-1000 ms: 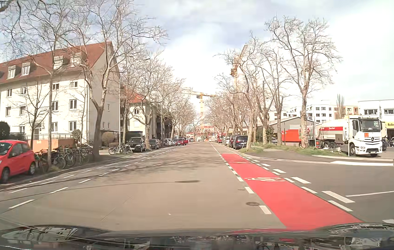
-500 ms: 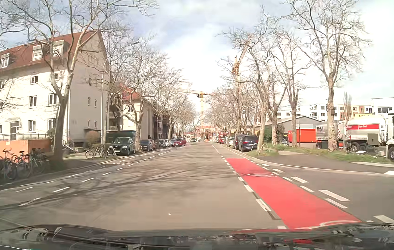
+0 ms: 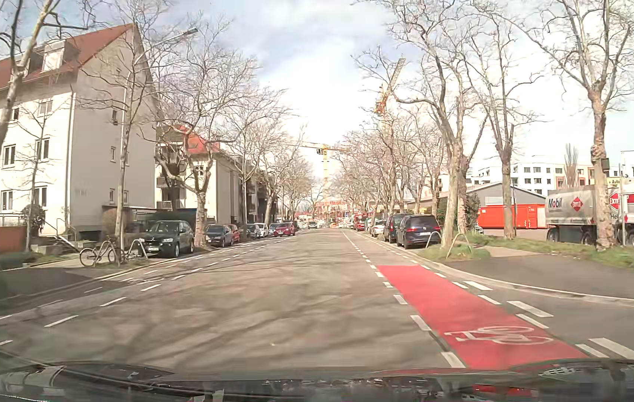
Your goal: Follow the waypoints while adhering to traffic rules and regulations
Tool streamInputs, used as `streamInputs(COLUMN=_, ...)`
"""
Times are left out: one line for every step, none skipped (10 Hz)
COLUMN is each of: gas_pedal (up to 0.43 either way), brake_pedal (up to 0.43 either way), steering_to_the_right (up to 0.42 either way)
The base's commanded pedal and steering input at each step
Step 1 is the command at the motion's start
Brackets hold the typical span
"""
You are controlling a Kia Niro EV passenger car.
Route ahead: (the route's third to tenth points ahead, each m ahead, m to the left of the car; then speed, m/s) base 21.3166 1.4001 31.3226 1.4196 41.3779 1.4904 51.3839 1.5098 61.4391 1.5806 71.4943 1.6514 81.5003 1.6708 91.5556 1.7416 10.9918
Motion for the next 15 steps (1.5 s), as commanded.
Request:
streamInputs(gas_pedal=0.0, brake_pedal=0.0, steering_to_the_right=-0.001)
streamInputs(gas_pedal=0.0, brake_pedal=0.0, steering_to_the_right=-0.001)
streamInputs(gas_pedal=0.0, brake_pedal=0.0, steering_to_the_right=0.0)
streamInputs(gas_pedal=0.0, brake_pedal=0.0, steering_to_the_right=0.0)
streamInputs(gas_pedal=0.0, brake_pedal=0.0, steering_to_the_right=0.0)
streamInputs(gas_pedal=0.0, brake_pedal=0.0, steering_to_the_right=0.0)
streamInputs(gas_pedal=0.0, brake_pedal=0.0, steering_to_the_right=0.0)
streamInputs(gas_pedal=0.0, brake_pedal=0.0, steering_to_the_right=0.0)
streamInputs(gas_pedal=0.0, brake_pedal=0.0, steering_to_the_right=0.0)
streamInputs(gas_pedal=0.0, brake_pedal=0.0, steering_to_the_right=0.0)
streamInputs(gas_pedal=0.0, brake_pedal=0.0, steering_to_the_right=0.0)
streamInputs(gas_pedal=0.0, brake_pedal=0.0, steering_to_the_right=0.0)
streamInputs(gas_pedal=0.0, brake_pedal=0.0, steering_to_the_right=0.0)
streamInputs(gas_pedal=0.0, brake_pedal=0.0, steering_to_the_right=0.0)
streamInputs(gas_pedal=0.0, brake_pedal=0.0, steering_to_the_right=0.0)
